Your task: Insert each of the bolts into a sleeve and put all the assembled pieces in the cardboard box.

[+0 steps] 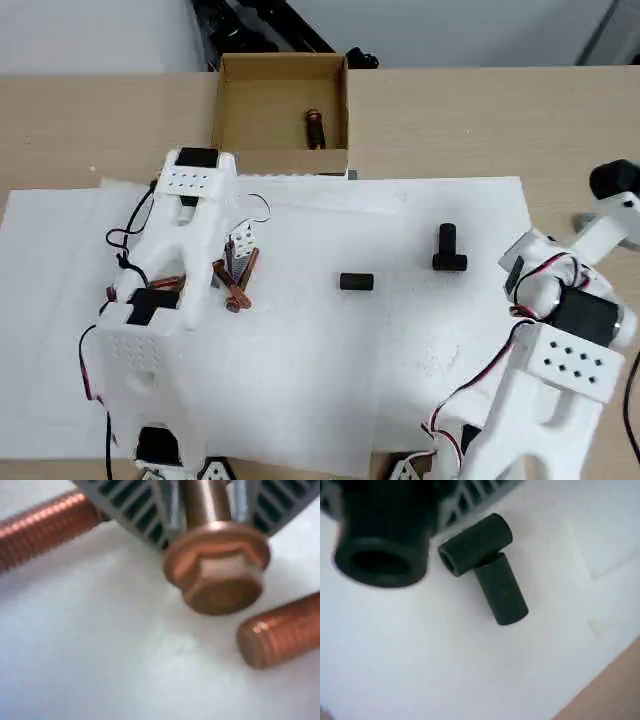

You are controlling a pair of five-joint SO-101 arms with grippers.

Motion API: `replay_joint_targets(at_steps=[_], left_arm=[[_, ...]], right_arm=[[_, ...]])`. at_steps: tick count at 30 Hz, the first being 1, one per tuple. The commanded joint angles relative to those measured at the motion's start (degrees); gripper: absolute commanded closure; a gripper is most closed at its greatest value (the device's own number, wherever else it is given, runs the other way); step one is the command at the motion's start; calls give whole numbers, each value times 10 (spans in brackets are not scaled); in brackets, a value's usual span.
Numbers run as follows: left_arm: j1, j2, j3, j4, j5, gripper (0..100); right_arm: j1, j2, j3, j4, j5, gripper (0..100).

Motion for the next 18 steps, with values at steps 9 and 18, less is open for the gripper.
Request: replay_joint_targets(at_steps=[9, 18], left_arm=[[-26, -98, -73, 16, -32, 995], [25, -247, -76, 15, -90, 995]], right_arm=[[-8, -20, -17, 0, -3, 995], [-46, -23, -20, 0, 25, 995]])
